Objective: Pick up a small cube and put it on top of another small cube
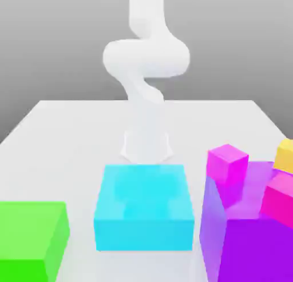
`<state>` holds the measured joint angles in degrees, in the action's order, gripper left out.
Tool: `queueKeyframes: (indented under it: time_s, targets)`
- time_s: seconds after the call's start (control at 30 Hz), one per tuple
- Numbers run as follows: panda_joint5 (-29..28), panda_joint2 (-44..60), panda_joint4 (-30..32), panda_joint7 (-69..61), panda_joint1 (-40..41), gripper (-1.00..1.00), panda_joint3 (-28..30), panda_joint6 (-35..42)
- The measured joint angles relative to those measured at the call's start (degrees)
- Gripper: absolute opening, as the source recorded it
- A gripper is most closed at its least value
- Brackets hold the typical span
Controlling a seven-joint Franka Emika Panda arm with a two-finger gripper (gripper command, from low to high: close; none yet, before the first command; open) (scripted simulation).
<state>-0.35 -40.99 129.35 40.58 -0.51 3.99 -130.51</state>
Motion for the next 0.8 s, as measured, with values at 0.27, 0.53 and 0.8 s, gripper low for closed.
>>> queueKeyframes:
  time_s: [0.27,0.53,0.8]
  targets:
    - [5.21,13.56,1.08,-14.87,-12.82,0.0,-0.97,1.04]
    - [19.34,27.2,3.85,-34.52,-25.8,0.0,-2.99,1.19]
    - [38.6,38.68,6.81,-55.77,-37.66,0.0,-8.23,3.89]
